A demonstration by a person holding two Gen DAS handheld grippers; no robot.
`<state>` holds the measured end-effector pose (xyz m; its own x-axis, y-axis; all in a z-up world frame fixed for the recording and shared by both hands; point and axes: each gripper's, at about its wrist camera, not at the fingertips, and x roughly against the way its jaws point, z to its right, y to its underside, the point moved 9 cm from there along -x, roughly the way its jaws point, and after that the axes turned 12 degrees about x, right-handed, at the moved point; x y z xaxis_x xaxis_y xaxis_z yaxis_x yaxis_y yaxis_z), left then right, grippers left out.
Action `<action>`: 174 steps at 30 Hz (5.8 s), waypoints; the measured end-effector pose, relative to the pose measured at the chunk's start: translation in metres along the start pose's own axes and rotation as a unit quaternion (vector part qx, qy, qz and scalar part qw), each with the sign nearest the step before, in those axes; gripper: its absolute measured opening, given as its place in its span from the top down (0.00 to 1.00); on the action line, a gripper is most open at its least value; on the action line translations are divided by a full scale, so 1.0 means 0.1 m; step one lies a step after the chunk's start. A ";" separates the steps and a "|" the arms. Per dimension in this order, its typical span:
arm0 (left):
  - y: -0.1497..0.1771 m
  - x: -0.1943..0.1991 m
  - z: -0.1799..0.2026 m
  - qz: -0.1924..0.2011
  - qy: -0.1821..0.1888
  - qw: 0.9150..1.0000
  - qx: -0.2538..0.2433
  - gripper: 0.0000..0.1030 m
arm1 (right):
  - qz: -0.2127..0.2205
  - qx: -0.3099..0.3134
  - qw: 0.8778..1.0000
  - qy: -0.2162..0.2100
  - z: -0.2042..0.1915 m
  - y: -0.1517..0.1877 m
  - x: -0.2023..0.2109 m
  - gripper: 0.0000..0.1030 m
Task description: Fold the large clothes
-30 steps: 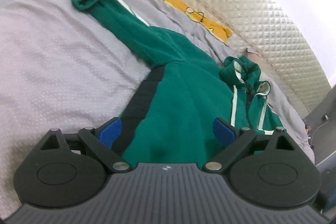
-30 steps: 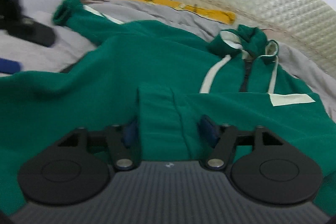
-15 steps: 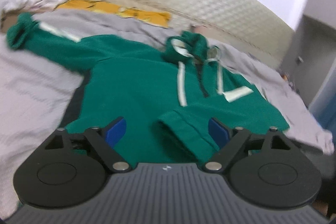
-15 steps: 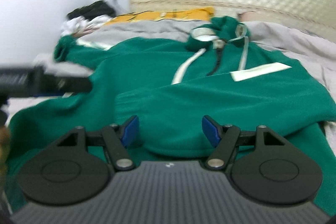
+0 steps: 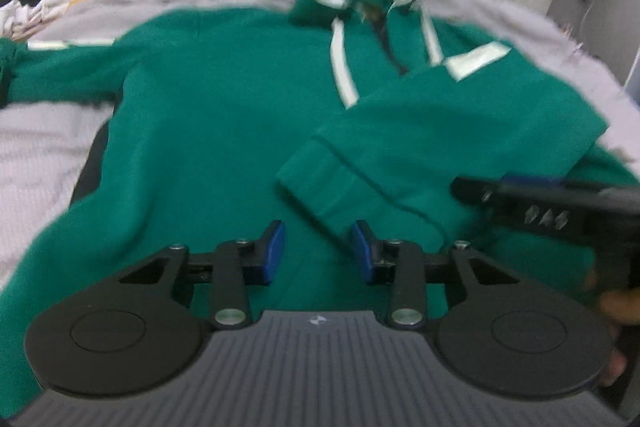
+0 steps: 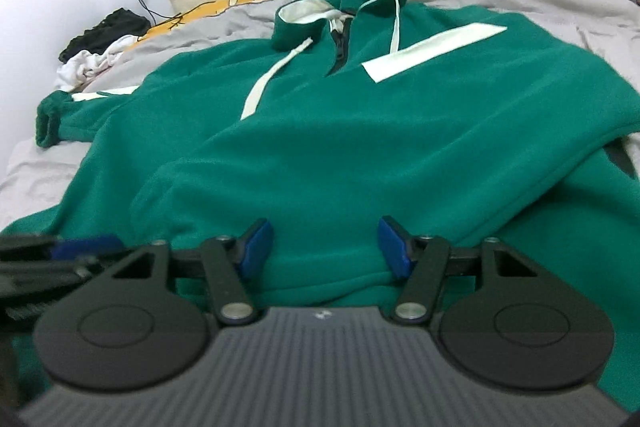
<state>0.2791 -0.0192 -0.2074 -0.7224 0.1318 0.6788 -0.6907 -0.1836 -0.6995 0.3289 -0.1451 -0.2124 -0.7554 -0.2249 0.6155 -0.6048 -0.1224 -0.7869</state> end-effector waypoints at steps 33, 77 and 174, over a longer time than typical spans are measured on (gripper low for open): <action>-1.72 0.56 -3.26 0.134 -0.221 0.966 -0.010 0.24 | 0.017 0.000 1.000 0.006 -0.11 0.00 0.37 0.25; -3.77 2.85 -1.00 0.302 -0.111 0.944 -0.066 0.82 | 0.091 0.030 0.995 -0.006 -0.36 -0.37 1.48 0.20; -0.57 0.69 0.39 0.129 0.068 0.989 -0.009 0.20 | 0.077 -0.041 0.994 0.059 0.46 -0.16 1.32 0.74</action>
<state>0.2700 -0.0377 -0.1115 -0.8715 0.2124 0.4420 -0.4825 -0.2103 -0.8503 0.2504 -0.2170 -0.1204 -0.8622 -0.1193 0.4923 -0.4942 -0.0150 -0.8692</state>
